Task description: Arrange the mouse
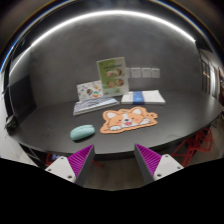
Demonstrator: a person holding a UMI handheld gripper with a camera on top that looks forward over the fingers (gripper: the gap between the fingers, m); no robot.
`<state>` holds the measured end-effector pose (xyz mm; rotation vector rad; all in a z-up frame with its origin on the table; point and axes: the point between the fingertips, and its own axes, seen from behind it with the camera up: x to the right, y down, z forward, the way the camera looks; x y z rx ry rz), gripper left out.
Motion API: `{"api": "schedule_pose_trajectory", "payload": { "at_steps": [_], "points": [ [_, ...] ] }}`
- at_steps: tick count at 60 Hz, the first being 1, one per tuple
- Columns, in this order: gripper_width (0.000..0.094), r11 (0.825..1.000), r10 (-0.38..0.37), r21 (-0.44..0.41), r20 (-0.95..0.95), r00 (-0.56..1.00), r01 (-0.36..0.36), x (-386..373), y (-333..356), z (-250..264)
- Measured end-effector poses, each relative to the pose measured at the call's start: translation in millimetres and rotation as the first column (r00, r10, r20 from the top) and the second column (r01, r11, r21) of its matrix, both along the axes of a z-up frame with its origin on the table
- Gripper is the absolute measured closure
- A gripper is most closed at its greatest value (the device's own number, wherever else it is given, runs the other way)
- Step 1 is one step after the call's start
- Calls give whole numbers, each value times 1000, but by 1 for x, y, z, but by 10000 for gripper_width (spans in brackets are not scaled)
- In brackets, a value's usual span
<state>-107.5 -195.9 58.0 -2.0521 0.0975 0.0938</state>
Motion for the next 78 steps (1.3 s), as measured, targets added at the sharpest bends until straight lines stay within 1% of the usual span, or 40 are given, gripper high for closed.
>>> {"api": "schedule_pose_trajectory", "payload": {
  "at_steps": [4,7,14,18,20,21,23,26,33,36,42,47,48,53,54,55,56,57,58,59,60,61,63,66,68,70,74,78],
  "points": [
    [107,998,69,-11,-21,997,-70,-25,1,-7],
    [107,993,114,-26,-28,993,-115,-49,18,-20],
    [106,974,214,-64,-48,976,-217,-97,47,-48],
    [99,962,258,-73,-65,964,-262,-120,58,-58],
    [103,963,264,-43,-51,963,-267,-128,70,-60],
    [105,960,271,-52,-50,961,-274,-129,71,-59],
    [105,960,274,-39,-46,961,-276,-136,80,-62],
    [105,959,278,-43,-59,959,-281,-143,90,-59],
    [101,972,228,-43,-76,971,-232,-158,119,-60],
    [101,975,214,-51,-67,975,-218,-162,131,-57],
    [103,984,168,-53,-15,986,-169,-169,156,-63],
    [112,990,134,-50,83,987,-130,-168,170,-69],
    [66,991,131,-39,102,986,-127,-169,173,-68],
    [342,993,118,5,74,990,-119,-180,177,-69],
    [283,993,115,9,81,990,-116,-180,177,-69],
    [317,993,117,14,87,989,-119,-181,178,-68],
    [403,992,122,7,89,988,-123,-182,177,-70],
    [363,992,124,5,88,988,-125,-183,177,-69],
    [445,992,129,-1,80,988,-129,-183,176,-68],
    [415,991,134,-8,68,989,-134,-185,175,-68],
    [479,990,143,-13,57,988,-142,-187,174,-67],
    [500,988,156,-18,50,986,-155,-190,174,-66],
    [510,983,181,-17,45,982,-181,-195,171,-63],
    [519,978,208,10,64,976,-209,-201,167,-46],
    [527,971,229,52,78,970,-234,-201,166,-24],
    [527,963,235,113,85,968,-244,-197,166,7],
    [527,948,209,222,104,972,-228,-164,169,75],
    [530,934,149,309,124,981,-181,-117,170,127]
  ]
}}
